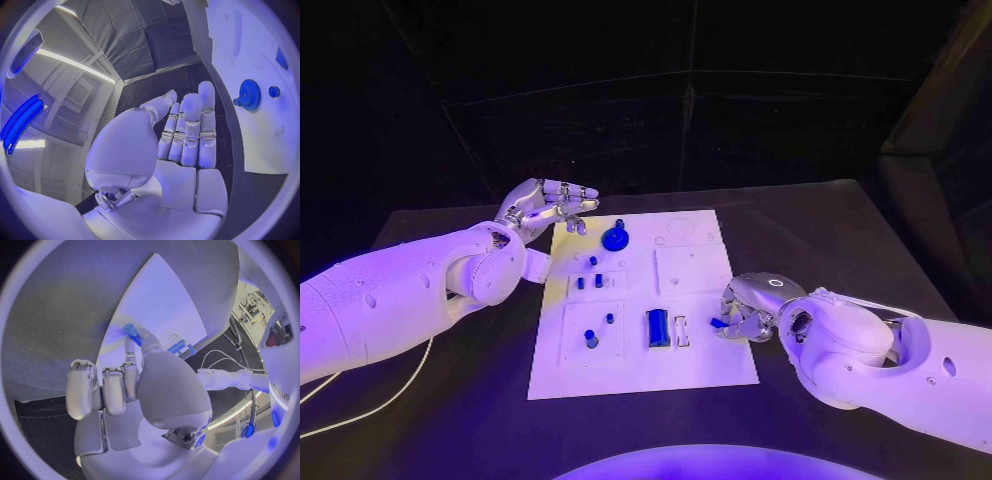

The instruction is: Assemble the parts on the task board

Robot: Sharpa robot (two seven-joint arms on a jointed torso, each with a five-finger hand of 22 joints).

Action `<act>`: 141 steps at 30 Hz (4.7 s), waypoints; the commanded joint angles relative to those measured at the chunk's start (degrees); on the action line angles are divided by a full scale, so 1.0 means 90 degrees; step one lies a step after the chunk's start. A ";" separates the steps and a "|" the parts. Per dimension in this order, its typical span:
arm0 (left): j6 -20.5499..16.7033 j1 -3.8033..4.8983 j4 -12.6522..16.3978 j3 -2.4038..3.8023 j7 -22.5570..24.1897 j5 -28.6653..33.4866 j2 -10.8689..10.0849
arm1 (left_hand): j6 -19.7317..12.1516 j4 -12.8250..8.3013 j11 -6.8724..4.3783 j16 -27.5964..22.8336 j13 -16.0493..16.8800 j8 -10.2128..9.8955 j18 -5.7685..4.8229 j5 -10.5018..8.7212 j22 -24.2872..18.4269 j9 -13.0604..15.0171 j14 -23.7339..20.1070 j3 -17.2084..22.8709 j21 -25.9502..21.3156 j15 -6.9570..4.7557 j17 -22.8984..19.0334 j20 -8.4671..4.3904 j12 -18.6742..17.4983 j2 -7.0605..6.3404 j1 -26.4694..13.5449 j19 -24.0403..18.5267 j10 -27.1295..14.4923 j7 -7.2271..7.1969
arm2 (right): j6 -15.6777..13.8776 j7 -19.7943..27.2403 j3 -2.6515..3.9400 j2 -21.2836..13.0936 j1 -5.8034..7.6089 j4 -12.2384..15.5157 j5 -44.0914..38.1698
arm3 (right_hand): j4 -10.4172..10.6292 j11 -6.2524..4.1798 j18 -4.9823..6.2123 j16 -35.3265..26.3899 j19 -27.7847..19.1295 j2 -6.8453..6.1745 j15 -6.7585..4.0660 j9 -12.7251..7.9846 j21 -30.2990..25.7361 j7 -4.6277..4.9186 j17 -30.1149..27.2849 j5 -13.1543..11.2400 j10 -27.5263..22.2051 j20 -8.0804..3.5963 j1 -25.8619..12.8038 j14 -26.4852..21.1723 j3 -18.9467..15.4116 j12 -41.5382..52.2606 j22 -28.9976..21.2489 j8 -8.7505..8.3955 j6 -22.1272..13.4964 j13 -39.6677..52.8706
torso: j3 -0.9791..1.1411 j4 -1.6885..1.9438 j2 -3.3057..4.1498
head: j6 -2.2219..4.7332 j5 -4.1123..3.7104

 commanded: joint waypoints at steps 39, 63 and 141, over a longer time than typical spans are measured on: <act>0.0096 0.0009 0.0021 -0.0002 0.0017 0.0021 -0.0026 | -0.0055 -0.0009 0.0007 0.0004 0.0004 0.0042 0.0086 0.0017 -0.0010 0.0005 -0.0035 -0.0045 -0.0040 0.0011 -0.0014 0.0034 0.0019 0.0062 0.0011 -0.0031 -0.0042 -0.0004 | -0.0911 0.0132 -0.0025 0.0548 -0.0026 -0.0108 0.2005 | 0.0800 -0.0058 -0.0093 0.0060 0.0084 -0.0564 -0.0061 0.0254 0.0049 -0.0086 0.0837 0.0846 0.0164 -0.0046 -0.1002 0.0509 0.0860 0.0040 0.0304 -0.0151 0.0380 0.0545 | -0.0006 0.0012 0.0009 | -0.0002 0.0035; 0.0109 0.0009 0.0004 -0.0002 -0.0002 0.0021 -0.0005 | -0.0053 -0.0013 0.0006 0.0007 0.0005 0.0049 0.0087 0.0017 -0.0012 0.0006 -0.0038 -0.0048 -0.0043 0.0009 -0.0022 0.0033 0.0027 0.0064 0.0012 -0.0032 -0.0045 -0.0004 | -0.0816 -0.0028 -0.0024 0.0813 -0.0025 -0.0214 0.1943 | 0.0841 -0.0100 -0.0093 0.0062 0.0088 -0.0503 -0.0096 0.0366 0.0046 -0.0139 0.0846 0.1042 0.0192 -0.0080 -0.1186 0.0510 0.0640 0.0067 0.0305 -0.0094 0.0475 0.0570 | -0.0008 0.0004 0.0009 | -0.0034 0.0072; 0.0163 0.0009 -0.0020 -0.0003 -0.0042 0.0021 -0.0001 | -0.0063 -0.0031 0.0005 0.0011 0.0003 0.0056 0.0089 0.0018 -0.0015 0.0006 -0.0047 -0.0038 -0.0048 0.0007 -0.0038 0.0031 0.0038 0.0081 0.0033 -0.0033 -0.0063 -0.0005 | -0.0243 0.0577 -0.0024 0.0456 -0.0024 -0.0202 0.2223 | 0.0517 -0.0159 -0.0097 0.0039 0.0105 0.0189 -0.0149 0.0903 0.0024 -0.0211 0.0851 -0.0978 0.0233 -0.0137 -0.1291 0.0512 -0.0791 0.0078 0.0328 0.0002 0.0519 0.0645 | -0.0005 0.0013 0.0009 | -0.0010 0.0052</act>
